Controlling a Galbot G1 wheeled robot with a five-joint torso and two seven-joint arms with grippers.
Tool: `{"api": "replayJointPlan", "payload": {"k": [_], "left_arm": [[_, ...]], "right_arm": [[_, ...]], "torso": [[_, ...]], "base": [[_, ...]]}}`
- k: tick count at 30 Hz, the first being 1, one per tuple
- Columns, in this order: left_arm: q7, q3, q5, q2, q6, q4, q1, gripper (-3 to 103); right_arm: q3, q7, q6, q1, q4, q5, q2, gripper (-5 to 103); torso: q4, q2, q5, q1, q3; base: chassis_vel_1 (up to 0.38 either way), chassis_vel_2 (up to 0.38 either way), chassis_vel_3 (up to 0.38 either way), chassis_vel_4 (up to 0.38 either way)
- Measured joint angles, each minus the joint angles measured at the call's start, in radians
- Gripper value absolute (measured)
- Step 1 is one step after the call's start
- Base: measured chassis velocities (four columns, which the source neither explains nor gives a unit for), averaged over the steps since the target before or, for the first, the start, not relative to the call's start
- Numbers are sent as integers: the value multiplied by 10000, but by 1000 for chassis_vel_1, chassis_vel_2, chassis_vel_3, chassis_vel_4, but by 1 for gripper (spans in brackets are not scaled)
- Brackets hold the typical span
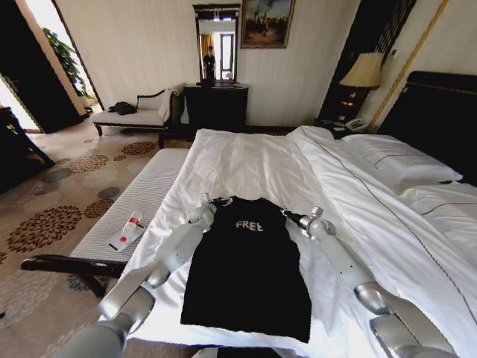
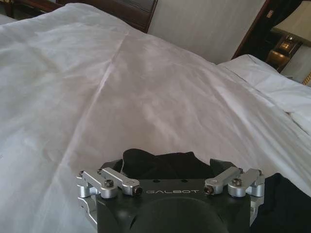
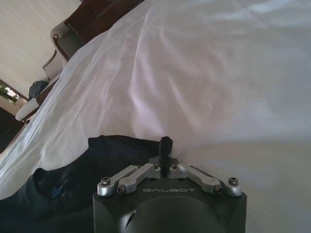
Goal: Fold the clothes on the bed.
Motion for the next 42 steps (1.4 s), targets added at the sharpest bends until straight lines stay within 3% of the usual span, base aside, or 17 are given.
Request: {"api": "replayJointPlan", "payload": {"k": [4,9,14,26,27,29,33,35,41,42], "left_arm": [[71,-104,99,90,-72,52,52,100],[247,-78,79,380,-94,-15,125,100],[716,-330,74,-206,-183,1298,-358,100],[978,-179,159,-579,-249,1863,-564,100],[974,-112,150,-510,-201,1861,-542,93],[986,-100,145,-491,-191,1877,-537,93],[1080,-150,143,-501,-211,1994,-560,72],[1104,-161,168,-518,-251,2010,-571,72],[1187,-231,365,-594,-465,2082,-601,44],[1187,-231,365,-594,-465,2082,-601,44]], "right_arm": [[45,8,-11,-23,39,10,-29,1],[73,11,-13,-35,30,12,-43,1],[30,11,-16,-63,60,28,-17,1],[16,4,-26,3,-24,28,70,1],[42,-10,-26,4,-56,29,70,1],[48,-20,-25,4,-76,29,68,1],[60,-43,-18,3,-100,29,36,1],[61,-44,-17,1,-99,29,29,1],[47,-50,-11,5,-57,68,-33,1],[47,-50,-11,5,-57,68,-33,1]], "torso": [[2,0,0,0,0],[7,0,-1,-2,-1],[-1,0,-2,-1,-1],[4,0,-2,-2,-1],[4,0,-2,-2,0],[4,-1,-2,-1,0],[3,0,-2,-2,-1],[4,-1,-2,-2,0],[1,0,-2,-1,0],[1,0,-2,-1,0]], "base": [[0,0,0,0],[0,0,0,0],[0,0,0,0],[0,0,0,0],[0,0,0,0],[0,0,0,0],[0,0,0,0],[0,0,0,0],[0,0,0,0],[0,0,0,0]]}}
